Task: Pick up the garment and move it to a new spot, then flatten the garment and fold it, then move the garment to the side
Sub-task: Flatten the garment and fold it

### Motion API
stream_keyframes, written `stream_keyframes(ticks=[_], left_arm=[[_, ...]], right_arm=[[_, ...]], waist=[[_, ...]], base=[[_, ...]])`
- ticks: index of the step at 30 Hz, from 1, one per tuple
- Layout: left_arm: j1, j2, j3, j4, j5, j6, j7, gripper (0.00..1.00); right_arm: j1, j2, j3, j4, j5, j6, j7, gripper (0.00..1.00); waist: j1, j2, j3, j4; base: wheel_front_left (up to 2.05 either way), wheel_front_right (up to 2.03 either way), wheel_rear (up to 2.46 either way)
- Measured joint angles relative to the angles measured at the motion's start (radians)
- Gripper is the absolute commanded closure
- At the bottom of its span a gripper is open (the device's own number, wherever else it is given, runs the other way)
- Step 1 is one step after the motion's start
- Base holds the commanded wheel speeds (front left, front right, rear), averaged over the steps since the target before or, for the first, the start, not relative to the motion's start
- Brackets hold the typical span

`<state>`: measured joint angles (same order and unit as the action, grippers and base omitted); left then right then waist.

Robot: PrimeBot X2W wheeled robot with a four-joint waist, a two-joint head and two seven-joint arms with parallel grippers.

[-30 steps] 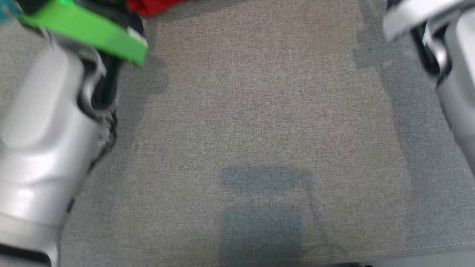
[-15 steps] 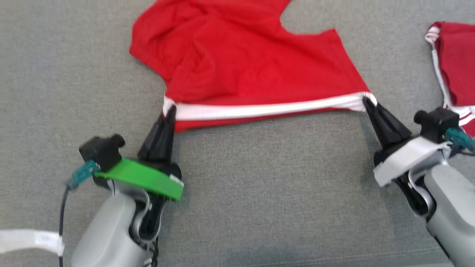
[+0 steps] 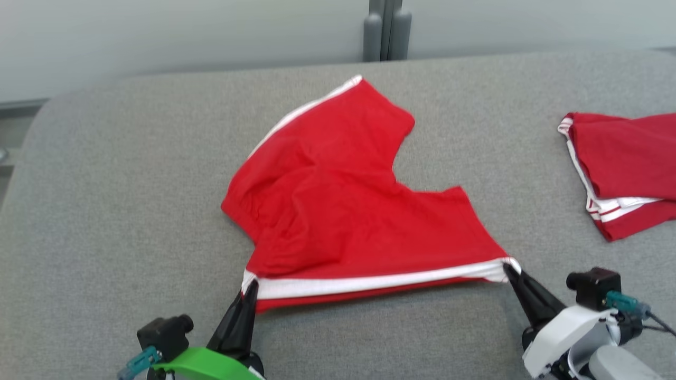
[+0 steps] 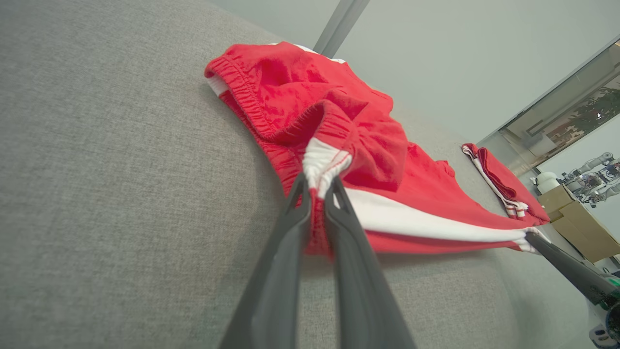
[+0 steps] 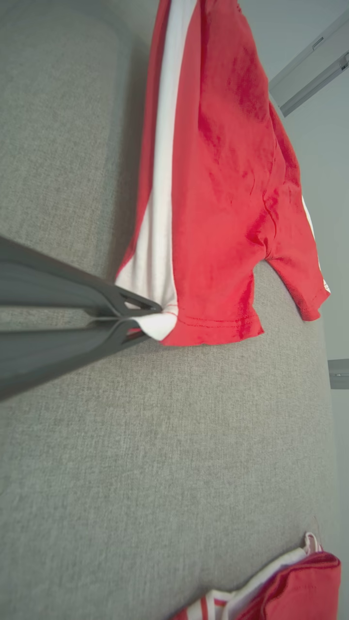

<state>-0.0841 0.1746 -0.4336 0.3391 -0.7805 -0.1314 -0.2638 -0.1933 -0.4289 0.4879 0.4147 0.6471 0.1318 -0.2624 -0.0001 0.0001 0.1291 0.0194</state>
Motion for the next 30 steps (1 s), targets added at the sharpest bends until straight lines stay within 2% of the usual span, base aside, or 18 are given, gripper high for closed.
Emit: stream_keyframes(ticks=[11,20,25,30], left_arm=[[0.138,-0.007,0.044,-0.017,0.027,0.000,0.000,1.00],[0.183,-0.018,0.060,-0.020,0.040,0.000,0.000,1.00],[0.173,-0.022,0.073,-0.058,0.063,0.000,0.000,1.00],[0.120,-0.033,0.048,-0.097,0.075,0.000,0.000,1.00]], right_arm=[[0.103,0.026,-0.016,-0.030,-0.002,0.000,0.000,1.00],[0.152,0.023,-0.033,-0.070,-0.012,0.000,0.000,1.00],[0.111,0.022,-0.049,-0.085,-0.040,0.000,0.000,1.00],[-0.009,0.017,-0.055,-0.048,-0.085,0.000,0.000,1.00]], waist=[[0.0000,0.0000,-0.148,-0.004],[0.0000,0.0000,-0.170,0.014],[0.0000,0.0000,-0.158,0.037],[0.0000,0.0000,-0.135,0.064]], base=[[0.00,0.00,0.00],[0.00,0.00,0.00],[0.00,0.00,0.00],[0.00,0.00,0.00]])
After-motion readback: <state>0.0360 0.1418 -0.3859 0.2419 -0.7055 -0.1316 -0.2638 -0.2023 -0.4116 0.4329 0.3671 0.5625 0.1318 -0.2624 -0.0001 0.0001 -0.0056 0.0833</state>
